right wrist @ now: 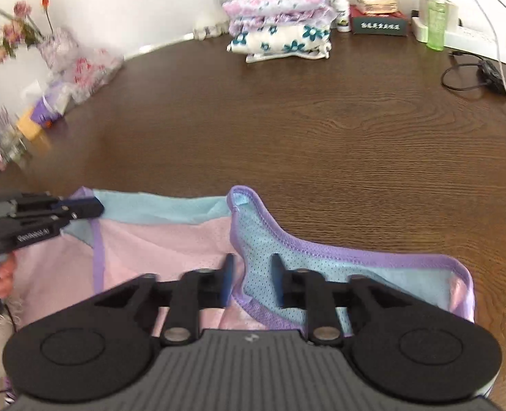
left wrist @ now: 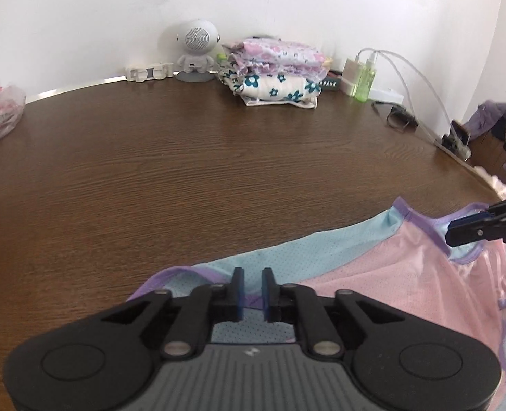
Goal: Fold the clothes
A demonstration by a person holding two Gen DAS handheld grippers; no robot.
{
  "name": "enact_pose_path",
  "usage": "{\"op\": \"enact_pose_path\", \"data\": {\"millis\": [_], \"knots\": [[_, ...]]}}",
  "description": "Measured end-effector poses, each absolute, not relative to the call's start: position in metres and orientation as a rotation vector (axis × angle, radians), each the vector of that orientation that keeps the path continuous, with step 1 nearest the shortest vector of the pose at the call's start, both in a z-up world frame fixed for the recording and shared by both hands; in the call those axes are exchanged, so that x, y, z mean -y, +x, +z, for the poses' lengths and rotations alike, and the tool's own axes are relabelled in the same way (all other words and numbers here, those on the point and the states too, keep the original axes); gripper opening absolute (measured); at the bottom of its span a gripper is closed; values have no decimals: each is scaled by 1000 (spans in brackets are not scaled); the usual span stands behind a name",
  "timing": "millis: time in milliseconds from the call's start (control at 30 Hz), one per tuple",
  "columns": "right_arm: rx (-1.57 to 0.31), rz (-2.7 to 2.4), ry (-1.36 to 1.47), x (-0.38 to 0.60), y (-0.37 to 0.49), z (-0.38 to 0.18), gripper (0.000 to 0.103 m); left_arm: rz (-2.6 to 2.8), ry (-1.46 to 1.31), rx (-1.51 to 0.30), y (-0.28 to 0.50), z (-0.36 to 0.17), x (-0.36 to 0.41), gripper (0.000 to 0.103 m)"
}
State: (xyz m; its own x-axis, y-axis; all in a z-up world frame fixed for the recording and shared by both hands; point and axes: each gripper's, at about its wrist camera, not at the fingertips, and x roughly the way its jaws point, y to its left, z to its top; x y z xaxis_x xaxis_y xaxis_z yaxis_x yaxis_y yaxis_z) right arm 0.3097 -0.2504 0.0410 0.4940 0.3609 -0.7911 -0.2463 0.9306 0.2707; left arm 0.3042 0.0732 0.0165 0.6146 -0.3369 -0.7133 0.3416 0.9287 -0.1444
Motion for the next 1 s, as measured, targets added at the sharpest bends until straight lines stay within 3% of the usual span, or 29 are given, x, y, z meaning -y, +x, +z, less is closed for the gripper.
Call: {"op": "enact_pose_path", "data": {"millis": [33,433,467,567,767,833,900,1000], "knots": [[-973,361,133,256,303,46,38,-401,1,-810,298,20,-74,23],[-904,55,-8,326,249,33,38,-743,144,-800,178,24,-17,24],[-909,58,-3,328,251,30,36,-742,161,-805,172,20,-13,22],[-930,55,-15,330,257,22,3,-715,182,-822,160,10,-6,16],[-934,26,68,354,260,24,5,-665,112,-835,157,4,-14,16],[-923,38,129,358,250,31,11,-656,104,-835,155,5,-16,16],[-913,84,147,353,234,38,24,-650,93,-826,150,9,-20,16],[-936,119,103,339,211,38,30,-630,85,-812,143,13,-24,16]]}}
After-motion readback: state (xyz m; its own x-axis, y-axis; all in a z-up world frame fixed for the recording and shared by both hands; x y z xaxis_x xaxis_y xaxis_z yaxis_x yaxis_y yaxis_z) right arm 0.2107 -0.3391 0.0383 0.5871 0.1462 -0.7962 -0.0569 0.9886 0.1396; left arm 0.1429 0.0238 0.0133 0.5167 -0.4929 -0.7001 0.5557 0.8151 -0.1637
